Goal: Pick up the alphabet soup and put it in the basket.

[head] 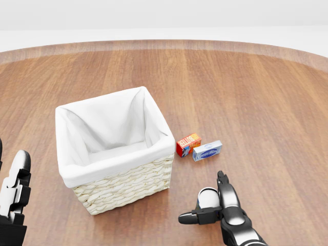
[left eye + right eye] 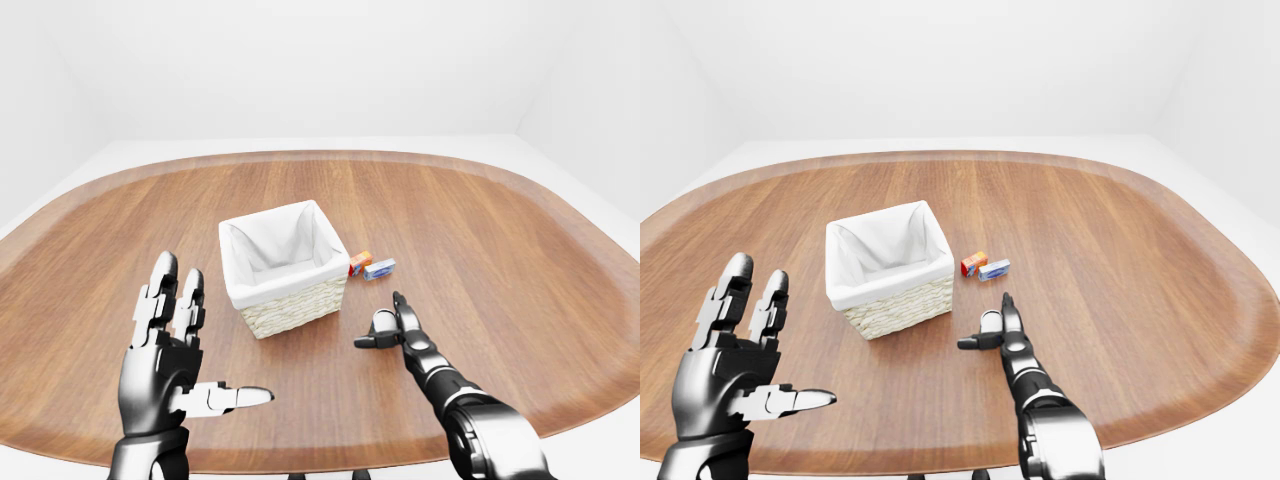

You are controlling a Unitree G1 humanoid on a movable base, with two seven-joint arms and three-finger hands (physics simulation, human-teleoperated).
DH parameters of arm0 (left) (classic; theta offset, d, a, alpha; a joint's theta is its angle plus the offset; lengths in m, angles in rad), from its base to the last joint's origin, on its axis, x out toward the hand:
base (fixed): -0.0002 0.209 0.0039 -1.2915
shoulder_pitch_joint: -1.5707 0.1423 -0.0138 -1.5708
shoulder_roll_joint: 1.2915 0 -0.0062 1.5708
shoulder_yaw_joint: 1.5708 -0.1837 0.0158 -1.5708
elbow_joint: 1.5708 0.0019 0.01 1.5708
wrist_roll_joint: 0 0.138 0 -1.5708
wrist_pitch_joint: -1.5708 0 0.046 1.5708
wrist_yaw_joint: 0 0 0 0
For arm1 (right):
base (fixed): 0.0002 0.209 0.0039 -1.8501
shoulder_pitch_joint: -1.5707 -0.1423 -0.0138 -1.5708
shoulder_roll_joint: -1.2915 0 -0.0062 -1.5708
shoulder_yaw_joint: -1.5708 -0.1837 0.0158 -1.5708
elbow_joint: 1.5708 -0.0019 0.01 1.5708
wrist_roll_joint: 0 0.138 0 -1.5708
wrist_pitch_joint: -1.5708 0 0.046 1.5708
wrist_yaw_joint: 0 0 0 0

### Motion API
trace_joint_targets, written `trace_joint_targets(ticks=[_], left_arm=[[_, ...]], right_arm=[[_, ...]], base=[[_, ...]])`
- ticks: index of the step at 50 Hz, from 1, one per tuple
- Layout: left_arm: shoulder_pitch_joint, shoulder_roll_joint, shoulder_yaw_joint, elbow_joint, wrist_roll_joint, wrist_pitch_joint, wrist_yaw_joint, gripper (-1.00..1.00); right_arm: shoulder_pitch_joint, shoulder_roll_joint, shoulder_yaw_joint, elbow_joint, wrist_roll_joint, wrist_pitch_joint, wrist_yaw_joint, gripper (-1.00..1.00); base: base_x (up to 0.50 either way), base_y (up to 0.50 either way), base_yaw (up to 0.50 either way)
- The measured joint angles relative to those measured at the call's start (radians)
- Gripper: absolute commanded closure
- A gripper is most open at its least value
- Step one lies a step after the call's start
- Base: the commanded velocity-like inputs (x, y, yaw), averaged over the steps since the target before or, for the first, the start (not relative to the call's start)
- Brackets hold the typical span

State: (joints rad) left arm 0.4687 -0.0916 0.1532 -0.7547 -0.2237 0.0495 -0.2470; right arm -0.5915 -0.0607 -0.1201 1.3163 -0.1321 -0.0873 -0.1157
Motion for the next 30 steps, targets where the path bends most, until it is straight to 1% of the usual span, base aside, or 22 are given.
trace_joint_targets(ticks=[11, 25, 26, 27, 28, 30], left_arm=[[0.004, -0.003, 0.003, -0.006, -0.003, 0.002, -0.006, -1.0], [0.012, -0.006, 0.001, -0.013, -0.004, 0.001, -0.011, -1.0], [0.013, -0.006, 0.001, -0.014, -0.004, 0.001, -0.011, -1.0], [0.014, -0.006, 0.0, -0.014, -0.004, 0.0, -0.012, -1.0], [0.015, -0.006, -0.001, -0.015, -0.003, 0.0, -0.012, -1.0], [0.017, -0.006, -0.002, -0.016, -0.003, -0.001, -0.012, -1.0]], right_arm=[[0.004, 0.016, 0.008, 0.018, -0.037, 0.0, -0.059, -1.0], [0.004, 0.022, 0.003, 0.021, -0.056, 0.0, -0.079, -1.0], [0.004, 0.022, 0.002, 0.021, -0.056, 0.0, -0.08, 0.09], [0.003, 0.022, 0.0, 0.02, -0.057, 0.0, -0.084, 0.56], [0.003, 0.021, -0.004, 0.018, -0.059, 0.0, -0.087, 0.97], [0.002, 0.019, -0.008, 0.014, -0.062, 0.0, -0.095, 1.0]], base=[[0.0, 0.0, 0.0], [0.0, 0.0, 0.0], [0.0, 0.0, 0.0], [0.0, 0.0, 0.0], [0.0, 0.0, 0.0], [0.0, 0.0, 0.0]])
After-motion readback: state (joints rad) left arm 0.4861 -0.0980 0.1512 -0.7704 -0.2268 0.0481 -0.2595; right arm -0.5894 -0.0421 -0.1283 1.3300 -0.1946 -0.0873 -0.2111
